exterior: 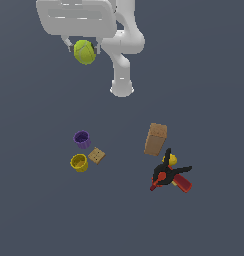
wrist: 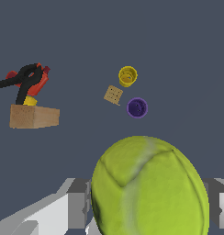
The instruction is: Pick up a designated object from a clutter of objects.
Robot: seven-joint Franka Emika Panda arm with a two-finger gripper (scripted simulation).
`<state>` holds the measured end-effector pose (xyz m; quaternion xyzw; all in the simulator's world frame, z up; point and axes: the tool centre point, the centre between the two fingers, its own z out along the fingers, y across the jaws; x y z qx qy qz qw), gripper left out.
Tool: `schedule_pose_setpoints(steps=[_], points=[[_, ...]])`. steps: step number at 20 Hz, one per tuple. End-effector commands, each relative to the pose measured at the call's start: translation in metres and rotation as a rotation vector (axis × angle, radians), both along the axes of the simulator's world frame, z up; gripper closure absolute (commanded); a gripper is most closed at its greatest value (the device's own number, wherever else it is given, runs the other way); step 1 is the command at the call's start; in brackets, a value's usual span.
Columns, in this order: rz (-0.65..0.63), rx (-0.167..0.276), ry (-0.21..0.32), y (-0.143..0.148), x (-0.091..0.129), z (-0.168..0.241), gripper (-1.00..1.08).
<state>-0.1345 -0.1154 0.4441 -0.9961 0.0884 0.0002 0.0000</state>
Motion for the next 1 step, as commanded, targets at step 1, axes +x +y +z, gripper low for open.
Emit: schedule_pose_setpoints(steps=[1], points=[[0.0,0.0,-0.001,0.0,-0.0005,0.0028,1.08]])
